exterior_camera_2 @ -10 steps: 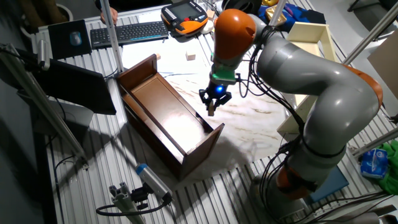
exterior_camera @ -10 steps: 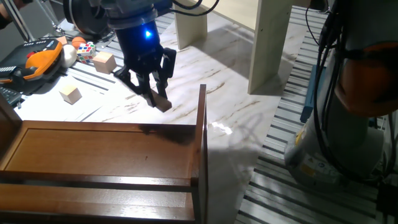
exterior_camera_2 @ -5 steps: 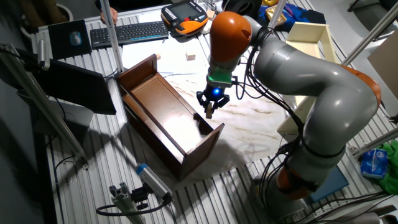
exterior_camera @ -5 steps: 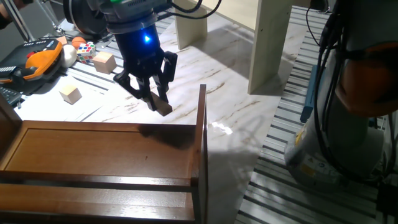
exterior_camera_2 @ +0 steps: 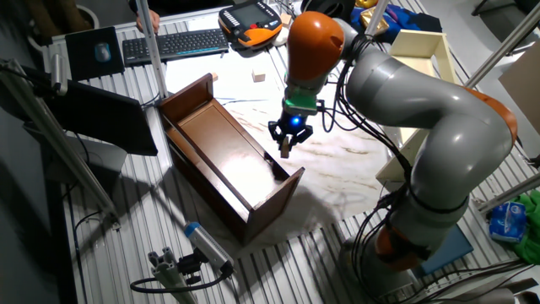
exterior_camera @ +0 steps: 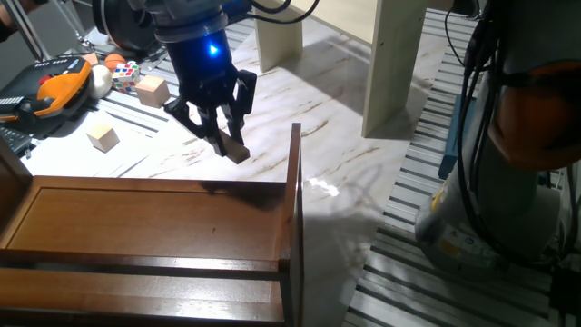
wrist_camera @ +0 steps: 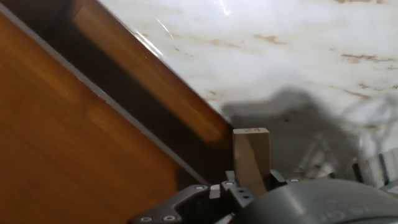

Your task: Put the object on the shelf

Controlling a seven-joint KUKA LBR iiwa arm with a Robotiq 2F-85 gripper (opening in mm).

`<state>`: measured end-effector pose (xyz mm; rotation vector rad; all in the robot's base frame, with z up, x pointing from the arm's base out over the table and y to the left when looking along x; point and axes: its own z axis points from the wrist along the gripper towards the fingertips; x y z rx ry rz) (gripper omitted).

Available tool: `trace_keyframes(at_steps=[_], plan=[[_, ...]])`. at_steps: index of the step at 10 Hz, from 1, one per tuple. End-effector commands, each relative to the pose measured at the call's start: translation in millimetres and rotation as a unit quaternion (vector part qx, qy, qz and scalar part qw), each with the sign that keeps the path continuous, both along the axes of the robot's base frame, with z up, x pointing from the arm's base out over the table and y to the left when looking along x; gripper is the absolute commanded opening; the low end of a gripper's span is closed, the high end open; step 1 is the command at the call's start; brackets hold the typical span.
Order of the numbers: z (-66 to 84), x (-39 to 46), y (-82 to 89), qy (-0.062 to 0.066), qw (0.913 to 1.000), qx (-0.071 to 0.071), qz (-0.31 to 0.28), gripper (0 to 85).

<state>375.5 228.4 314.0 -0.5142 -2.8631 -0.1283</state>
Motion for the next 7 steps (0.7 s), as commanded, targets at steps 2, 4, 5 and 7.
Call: trace_keyframes(at_steps=[2, 4, 5, 7], plan=[[0.2, 0.2, -0.3, -0.017, 0.9989, -0.018, 0.041, 0.0], [0.2, 0.2, -0.3, -0.032, 0.9935, 0.011, 0.108, 0.0], [0.2, 0.2, -0.3, -0.041, 0.9903, 0.021, 0.131, 0.0], [0.2, 0.2, -0.3, -0.057, 0.9879, 0.028, 0.141, 0.0]])
